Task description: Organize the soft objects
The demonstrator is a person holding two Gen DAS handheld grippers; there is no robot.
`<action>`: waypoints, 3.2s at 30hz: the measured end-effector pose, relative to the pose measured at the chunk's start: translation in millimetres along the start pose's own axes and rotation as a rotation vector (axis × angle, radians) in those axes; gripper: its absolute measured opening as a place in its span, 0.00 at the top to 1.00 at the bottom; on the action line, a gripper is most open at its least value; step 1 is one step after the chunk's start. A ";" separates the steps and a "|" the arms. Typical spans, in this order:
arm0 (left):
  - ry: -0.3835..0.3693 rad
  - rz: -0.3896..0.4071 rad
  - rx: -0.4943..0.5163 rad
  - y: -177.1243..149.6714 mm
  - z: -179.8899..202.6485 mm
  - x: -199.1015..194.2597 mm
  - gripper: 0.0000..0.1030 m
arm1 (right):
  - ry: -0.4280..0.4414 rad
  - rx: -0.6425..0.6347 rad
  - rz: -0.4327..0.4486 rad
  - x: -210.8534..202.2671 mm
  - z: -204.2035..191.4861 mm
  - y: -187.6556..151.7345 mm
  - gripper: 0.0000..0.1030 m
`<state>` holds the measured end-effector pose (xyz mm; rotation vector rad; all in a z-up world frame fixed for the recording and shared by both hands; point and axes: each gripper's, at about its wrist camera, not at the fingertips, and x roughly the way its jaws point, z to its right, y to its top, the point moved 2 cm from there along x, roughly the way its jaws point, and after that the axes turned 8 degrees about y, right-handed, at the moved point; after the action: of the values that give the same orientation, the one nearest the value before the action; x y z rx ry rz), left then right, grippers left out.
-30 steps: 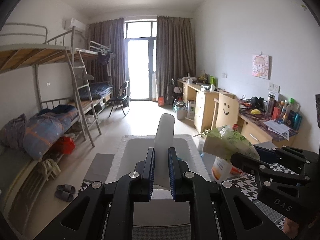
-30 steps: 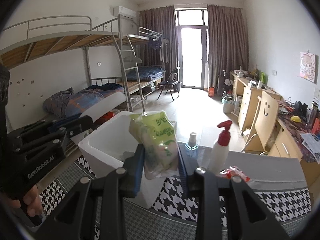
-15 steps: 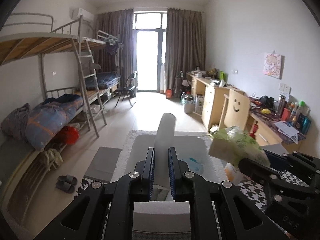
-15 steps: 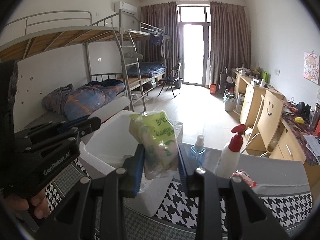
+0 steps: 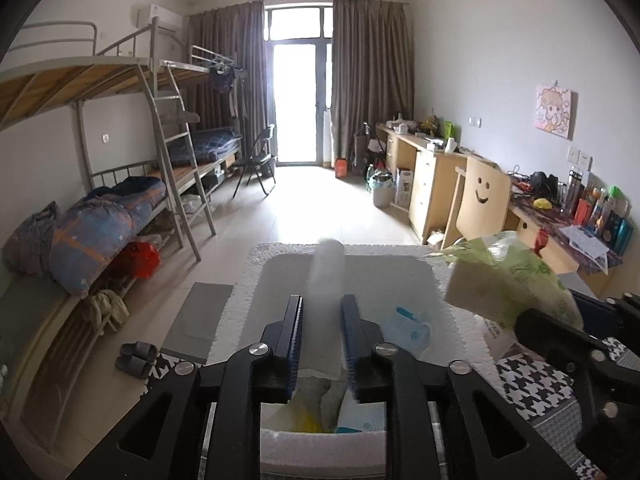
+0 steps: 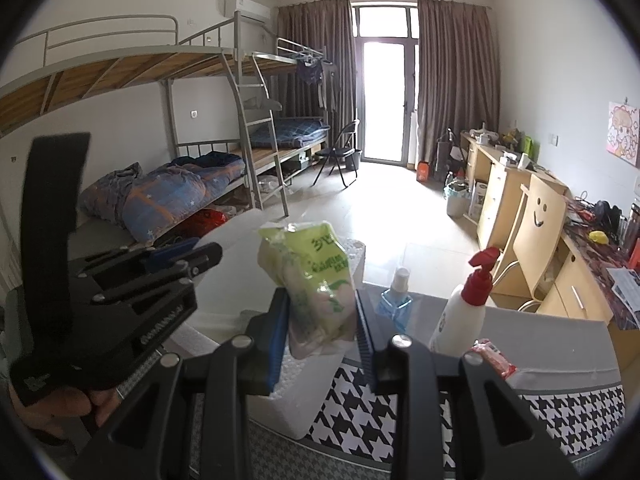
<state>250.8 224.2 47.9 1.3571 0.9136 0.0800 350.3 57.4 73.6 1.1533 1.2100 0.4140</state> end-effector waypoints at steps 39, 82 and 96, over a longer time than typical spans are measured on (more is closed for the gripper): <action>0.164 0.096 -0.107 -17.4 -62.9 -48.7 0.01 | 0.048 -0.040 -0.042 30.1 -18.1 8.9 0.65; 0.072 0.157 -0.070 -33.5 -30.6 -112.2 0.01 | 0.002 -0.033 0.066 -40.9 -12.8 -11.2 0.05; 0.024 0.213 -0.034 -53.9 -17.0 -153.9 0.01 | -0.016 -0.010 0.116 -84.6 -16.2 -39.1 0.05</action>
<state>114.2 140.1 81.8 1.4209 0.7813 0.2739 293.2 -17.3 84.6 1.2192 1.1299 0.4969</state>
